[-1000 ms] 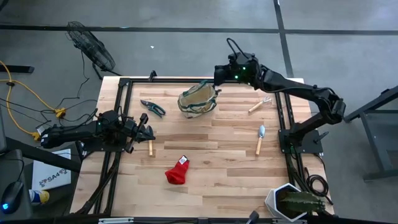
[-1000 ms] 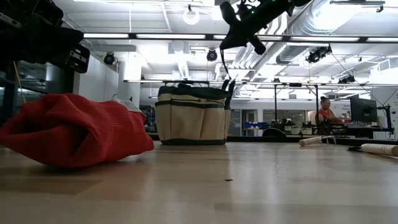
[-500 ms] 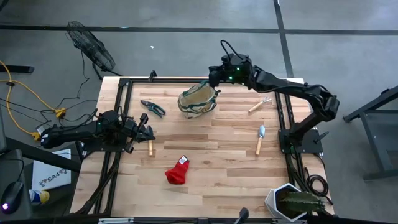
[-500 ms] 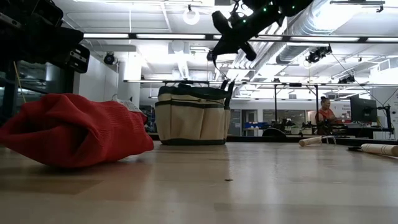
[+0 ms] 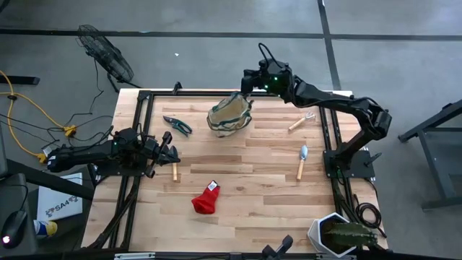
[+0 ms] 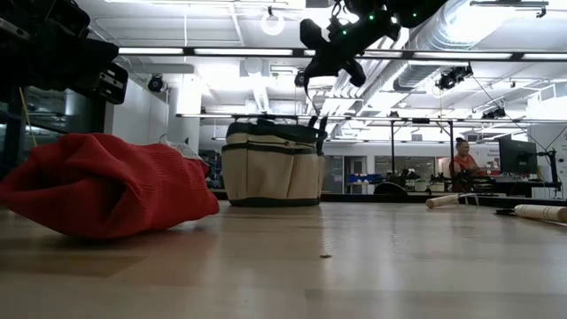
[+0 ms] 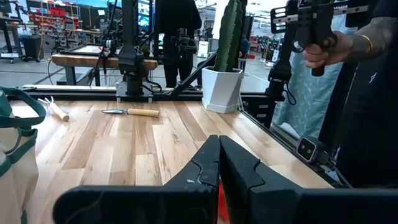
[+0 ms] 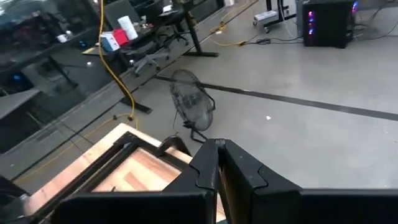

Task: Pick & Place Garden tools in Gardening bag
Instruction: Put the green shears into the white gardening bag

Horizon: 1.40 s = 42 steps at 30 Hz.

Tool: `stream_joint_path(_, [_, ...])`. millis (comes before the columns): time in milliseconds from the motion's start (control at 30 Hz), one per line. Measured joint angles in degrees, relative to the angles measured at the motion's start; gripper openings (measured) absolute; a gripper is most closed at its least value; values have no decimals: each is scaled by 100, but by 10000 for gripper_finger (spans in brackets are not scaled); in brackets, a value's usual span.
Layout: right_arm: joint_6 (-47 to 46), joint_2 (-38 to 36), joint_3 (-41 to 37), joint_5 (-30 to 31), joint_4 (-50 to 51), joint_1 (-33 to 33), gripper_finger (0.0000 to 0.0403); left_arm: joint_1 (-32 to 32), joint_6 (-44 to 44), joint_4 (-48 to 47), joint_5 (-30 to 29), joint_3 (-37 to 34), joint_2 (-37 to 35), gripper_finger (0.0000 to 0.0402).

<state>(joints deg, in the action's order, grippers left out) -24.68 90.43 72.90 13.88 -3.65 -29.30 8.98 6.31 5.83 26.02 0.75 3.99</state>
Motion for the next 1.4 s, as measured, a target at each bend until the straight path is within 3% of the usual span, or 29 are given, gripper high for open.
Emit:
stream_joint_path(200, [-274, -2, 0, 457, 249, -11, 4, -1, 2, -1, -2, 0, 0, 0])
stream_joint_path(1167, [-249, -9, 0, -99, 38, -7, 4, 1, 2, -1, -20, 0, 0, 0])
stream_joint_path(1400, [-225, -11, 0, -231, 38, -7, 43, 1, 0, 1, -15, 0, 0, 0])
